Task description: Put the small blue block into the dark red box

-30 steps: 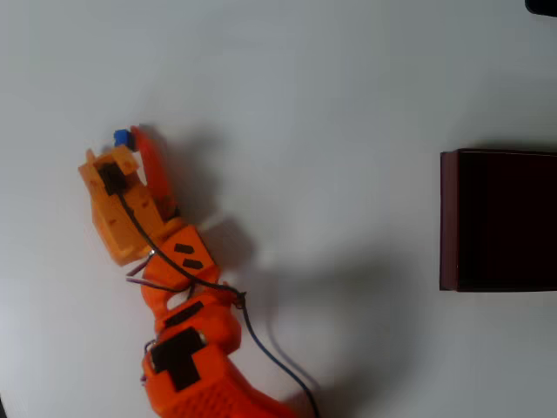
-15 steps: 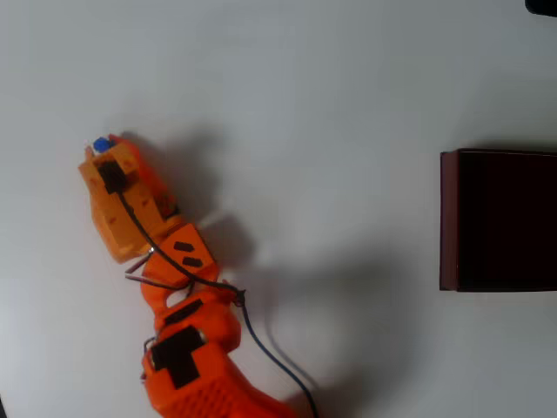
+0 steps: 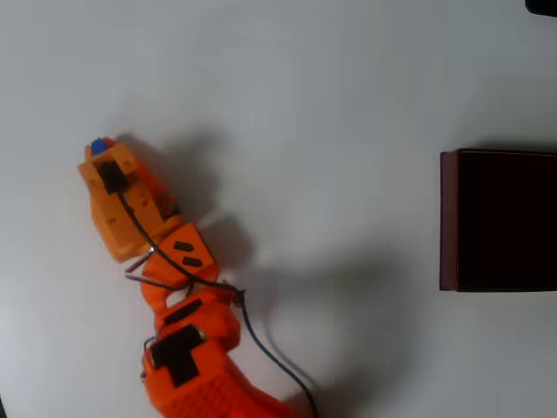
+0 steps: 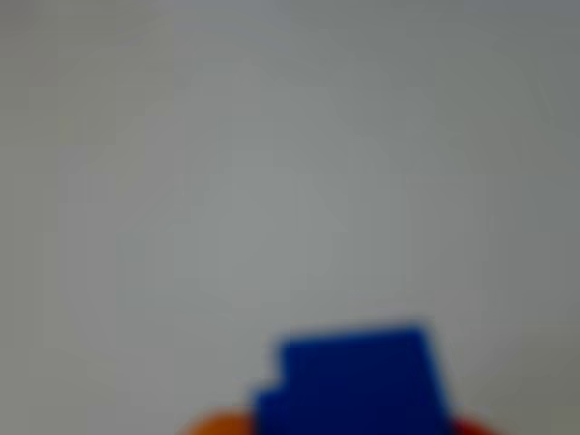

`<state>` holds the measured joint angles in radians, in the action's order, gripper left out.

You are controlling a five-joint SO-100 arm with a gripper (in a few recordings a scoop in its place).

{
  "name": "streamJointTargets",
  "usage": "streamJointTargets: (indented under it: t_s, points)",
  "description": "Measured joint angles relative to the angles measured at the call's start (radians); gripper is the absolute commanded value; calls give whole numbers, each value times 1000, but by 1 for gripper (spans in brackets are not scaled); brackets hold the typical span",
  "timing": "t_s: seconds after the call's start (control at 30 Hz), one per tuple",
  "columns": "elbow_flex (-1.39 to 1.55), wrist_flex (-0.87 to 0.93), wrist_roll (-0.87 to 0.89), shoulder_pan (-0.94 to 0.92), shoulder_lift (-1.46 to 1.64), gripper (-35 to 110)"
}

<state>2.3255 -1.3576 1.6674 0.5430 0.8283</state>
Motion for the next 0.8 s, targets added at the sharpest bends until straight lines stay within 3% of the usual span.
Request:
streamJointTargets:
  t_s: [0.13, 0.3, 0.63, 0.8]
  points:
    - [107, 114, -32, 3, 152, 1]
    - [213, 426, -114, -8, 476, 0]
    - [-18, 1540, -348, -41, 1057, 0]
    - [-127, 1896, -471, -103, 1154, 0]
